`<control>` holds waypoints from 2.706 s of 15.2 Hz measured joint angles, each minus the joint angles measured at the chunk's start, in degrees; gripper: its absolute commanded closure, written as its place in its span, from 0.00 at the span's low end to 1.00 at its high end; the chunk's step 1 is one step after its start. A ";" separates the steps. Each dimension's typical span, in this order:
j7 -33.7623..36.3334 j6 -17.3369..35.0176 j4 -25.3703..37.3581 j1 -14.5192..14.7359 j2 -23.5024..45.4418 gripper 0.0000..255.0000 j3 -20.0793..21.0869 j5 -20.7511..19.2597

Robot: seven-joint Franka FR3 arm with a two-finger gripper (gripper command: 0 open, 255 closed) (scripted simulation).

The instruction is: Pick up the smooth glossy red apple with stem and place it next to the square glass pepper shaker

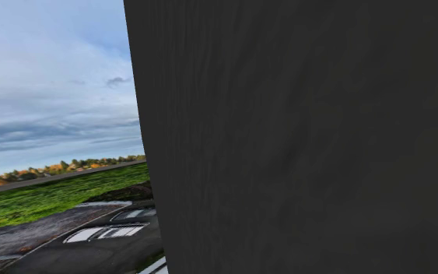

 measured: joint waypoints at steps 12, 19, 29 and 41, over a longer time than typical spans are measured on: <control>12.90 15.80 12.16 1.22 22.39 0.00 10.44 -5.74; 22.62 19.84 23.52 2.90 36.80 0.00 14.07 -15.00; 24.45 25.18 22.28 3.09 41.05 0.00 13.73 -17.69; 24.48 25.26 22.35 3.09 41.19 1.00 13.71 -17.76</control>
